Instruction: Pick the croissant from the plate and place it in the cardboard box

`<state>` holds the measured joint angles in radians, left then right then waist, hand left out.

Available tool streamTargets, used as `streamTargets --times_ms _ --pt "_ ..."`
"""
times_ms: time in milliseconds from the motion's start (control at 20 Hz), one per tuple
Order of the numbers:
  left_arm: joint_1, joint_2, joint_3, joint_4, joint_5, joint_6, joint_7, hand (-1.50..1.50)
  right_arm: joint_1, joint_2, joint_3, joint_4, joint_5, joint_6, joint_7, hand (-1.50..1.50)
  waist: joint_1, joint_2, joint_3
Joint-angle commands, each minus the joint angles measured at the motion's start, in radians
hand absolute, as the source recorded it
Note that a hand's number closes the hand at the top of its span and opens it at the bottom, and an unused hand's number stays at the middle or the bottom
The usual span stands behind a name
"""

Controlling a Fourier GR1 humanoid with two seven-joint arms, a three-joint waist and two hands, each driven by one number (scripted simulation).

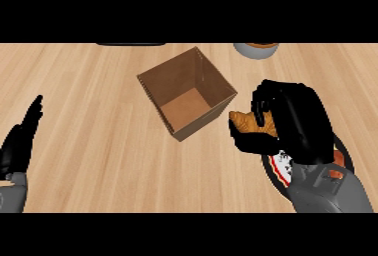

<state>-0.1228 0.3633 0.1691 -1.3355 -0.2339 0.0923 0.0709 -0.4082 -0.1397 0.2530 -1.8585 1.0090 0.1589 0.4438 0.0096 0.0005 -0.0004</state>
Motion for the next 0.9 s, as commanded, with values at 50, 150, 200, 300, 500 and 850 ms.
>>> streamTargets --times_ms 50,150,200,300,500,850 --pt "0.002 0.034 0.036 0.052 0.016 -0.028 -0.071 0.0 -0.28 0.134 -0.051 0.121 -0.047 0.044 0.144 1.5 0.011 0.003 -0.002" --pt "-0.012 -0.012 -0.005 0.017 -0.005 -0.012 -0.003 0.0 -0.352 0.136 -0.049 0.277 -0.051 -0.045 0.142 1.5 0.01 0.003 0.0" --pt "-0.023 0.013 0.018 -0.017 -0.001 -0.013 0.029 0.0 -0.312 0.137 -0.023 0.325 -0.059 -0.123 0.125 1.5 0.009 0.002 0.0" --pt "-0.065 -0.003 0.004 0.03 -0.014 -0.005 0.032 0.0 -0.387 0.138 -0.061 0.449 -0.117 -0.164 0.107 1.5 0.009 0.005 0.0" --pt "-0.021 -0.016 0.007 0.042 -0.021 0.005 -0.032 0.0 -0.516 0.139 -0.076 0.675 -0.204 -0.278 0.092 1.5 0.018 0.007 0.0" --pt "-0.031 -0.009 -0.005 0.036 -0.026 -0.022 -0.043 0.0 -0.706 0.14 -0.003 1.046 -0.314 -0.467 0.077 1.5 0.045 0.011 -0.001"
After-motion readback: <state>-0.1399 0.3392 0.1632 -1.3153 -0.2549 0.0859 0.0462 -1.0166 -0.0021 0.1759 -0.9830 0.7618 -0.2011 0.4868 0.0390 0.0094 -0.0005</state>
